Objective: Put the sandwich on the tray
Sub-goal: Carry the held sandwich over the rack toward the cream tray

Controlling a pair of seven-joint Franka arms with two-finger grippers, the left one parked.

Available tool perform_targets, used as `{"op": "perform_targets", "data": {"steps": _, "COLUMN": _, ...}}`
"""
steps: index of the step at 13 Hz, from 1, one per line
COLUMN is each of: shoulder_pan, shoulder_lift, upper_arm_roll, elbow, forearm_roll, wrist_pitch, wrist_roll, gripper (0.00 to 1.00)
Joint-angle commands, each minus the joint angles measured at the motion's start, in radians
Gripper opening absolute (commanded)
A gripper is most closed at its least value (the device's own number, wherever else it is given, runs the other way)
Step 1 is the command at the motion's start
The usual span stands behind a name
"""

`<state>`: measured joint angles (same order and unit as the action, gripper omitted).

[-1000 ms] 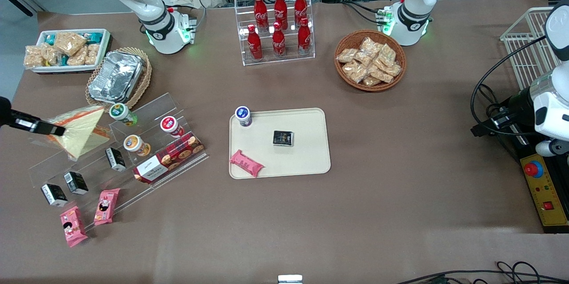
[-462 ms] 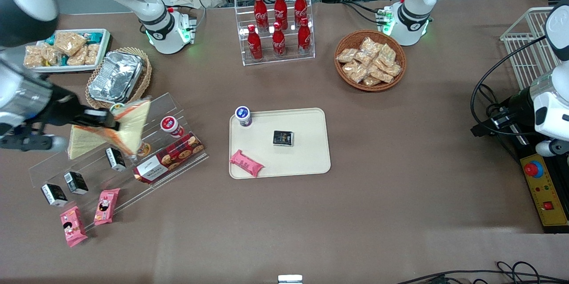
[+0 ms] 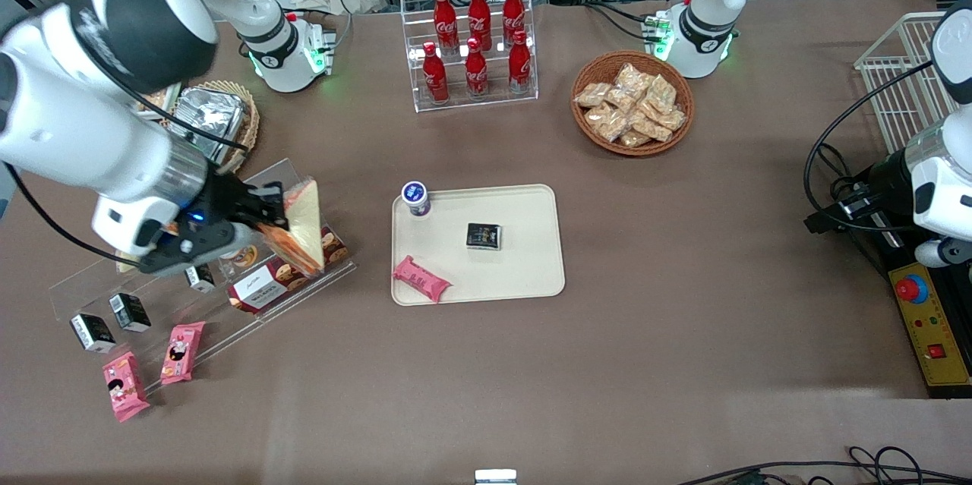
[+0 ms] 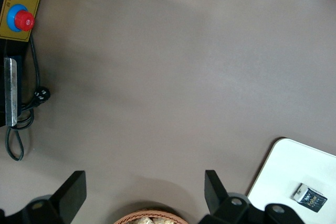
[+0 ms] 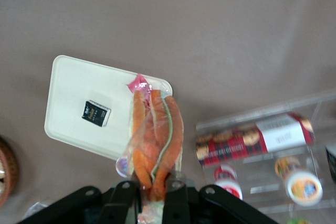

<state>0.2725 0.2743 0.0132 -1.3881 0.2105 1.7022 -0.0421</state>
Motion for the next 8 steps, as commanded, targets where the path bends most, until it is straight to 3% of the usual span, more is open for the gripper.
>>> {"op": "perform_targets", "data": {"steps": 1, "shoulder_pan": 0.089, "shoulder_lift": 0.040, "upper_arm_roll": -0.013, "elbow": 0.020, "forearm_roll": -0.047, "wrist_pitch": 0.078, "wrist_roll": -0.062, "gripper": 0.14}}
{"op": "perform_targets", "data": {"steps": 4, "shoulder_pan": 0.223, "shoulder_lift": 0.081, "upper_arm_roll": -0.013, "elbow": 0.020, "forearm_roll": -0.175, "wrist_pitch": 0.181, "wrist_roll": -0.184, "gripper": 0.14}}
{"op": "perform_targets", "data": {"steps": 8, "shoulder_pan": 0.327, "shoulder_lift": 0.163, "upper_arm_roll": -0.015, "elbow": 0.018, "forearm_roll": -0.241, "wrist_pitch": 0.255, "wrist_roll": -0.271, "gripper": 0.14}}
